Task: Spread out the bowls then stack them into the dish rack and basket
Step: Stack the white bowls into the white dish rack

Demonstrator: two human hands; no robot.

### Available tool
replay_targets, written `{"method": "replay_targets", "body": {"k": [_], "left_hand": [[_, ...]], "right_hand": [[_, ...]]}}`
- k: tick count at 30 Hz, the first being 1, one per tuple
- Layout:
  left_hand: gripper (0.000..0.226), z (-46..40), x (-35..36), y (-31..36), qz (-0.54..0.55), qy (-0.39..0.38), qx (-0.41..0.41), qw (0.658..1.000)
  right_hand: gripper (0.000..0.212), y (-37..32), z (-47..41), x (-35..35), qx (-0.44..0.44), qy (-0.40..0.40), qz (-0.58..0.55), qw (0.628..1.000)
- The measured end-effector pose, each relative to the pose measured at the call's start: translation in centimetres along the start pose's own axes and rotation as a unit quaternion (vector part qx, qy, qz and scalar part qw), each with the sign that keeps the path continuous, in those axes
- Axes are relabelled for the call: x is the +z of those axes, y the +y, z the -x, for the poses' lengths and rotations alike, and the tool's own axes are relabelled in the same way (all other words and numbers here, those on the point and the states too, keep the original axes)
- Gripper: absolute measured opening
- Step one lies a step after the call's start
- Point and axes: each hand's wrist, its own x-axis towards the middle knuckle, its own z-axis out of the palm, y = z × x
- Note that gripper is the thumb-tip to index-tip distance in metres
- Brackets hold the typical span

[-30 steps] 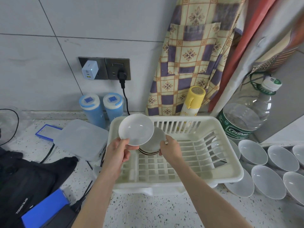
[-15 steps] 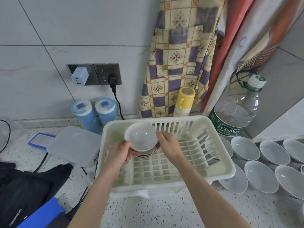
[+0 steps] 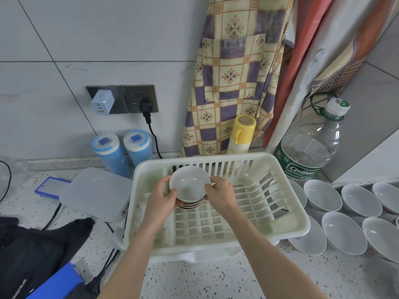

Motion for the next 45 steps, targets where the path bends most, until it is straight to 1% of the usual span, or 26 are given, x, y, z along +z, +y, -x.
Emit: {"method": "replay_targets", "body": {"k": [2,7,12,16,18,25,28,32,37,39,41,42,45], "left_hand": [[0.042,-0.2,0.2,-0.1,-0.015,0.012,0.006,1.0],[0.043,-0.4,0.3,-0.3,-0.055,0.014,0.008,0.998],[0.044,-0.5,0.3,-0.4,-0.066,0.019,0.006,0.998],[0.044,-0.5,0.3,-0.5,-0.074,0.02,0.02,0.997],[0.044,-0.5,0.3,-0.5,-0.08,0.021,0.028,0.996],[0.044,-0.6,0.3,-1.0,-0.087,0.017,0.042,0.995],[0.049,-0.9,0.2,-1.2,-0.089,0.016,0.03,0.995],[0.048,-0.7,0.2,-1.3,-0.082,0.01,0.032,0.996],[0.057,-0.3,0.0,-0.9,-0.091,-0.008,0.014,0.996],[0.06,0.2,-0.2,-0.6,-0.081,0.003,0.012,0.997],[0.056,1.0,-0.4,-0.1,-0.066,0.032,0.018,0.997],[0.052,1.5,-0.5,0.1,-0.055,0.043,0.03,0.997],[0.038,3.9,-0.1,0.7,-0.004,0.052,0.078,0.996]], "right_hand": [[0.026,0.1,-0.1,0.1,-0.002,-0.002,0.007,1.0],[0.036,0.3,0.0,0.1,-0.008,-0.012,0.01,1.0],[0.036,0.4,-0.1,0.2,-0.005,-0.011,0.015,1.0],[0.031,0.4,-0.3,0.1,0.0,-0.015,0.024,1.0],[0.033,0.6,-0.5,0.2,0.004,-0.017,0.024,1.0],[0.037,1.5,-0.7,0.2,0.002,-0.021,-0.011,1.0],[0.036,2.0,-0.8,0.1,-0.006,-0.032,-0.009,0.999],[0.033,2.2,-0.9,0.1,-0.001,-0.046,-0.02,0.999],[0.04,1.9,-0.9,-0.1,0.012,-0.066,-0.042,0.997],[0.047,1.8,-0.4,-0.5,0.017,-0.075,-0.045,0.996],[0.055,1.7,0.4,-1.2,0.03,-0.068,-0.068,0.995],[0.054,1.7,1.0,-1.8,0.031,-0.061,-0.082,0.994],[0.042,2.1,3.5,-4.2,0.008,-0.035,-0.129,0.991]]}}
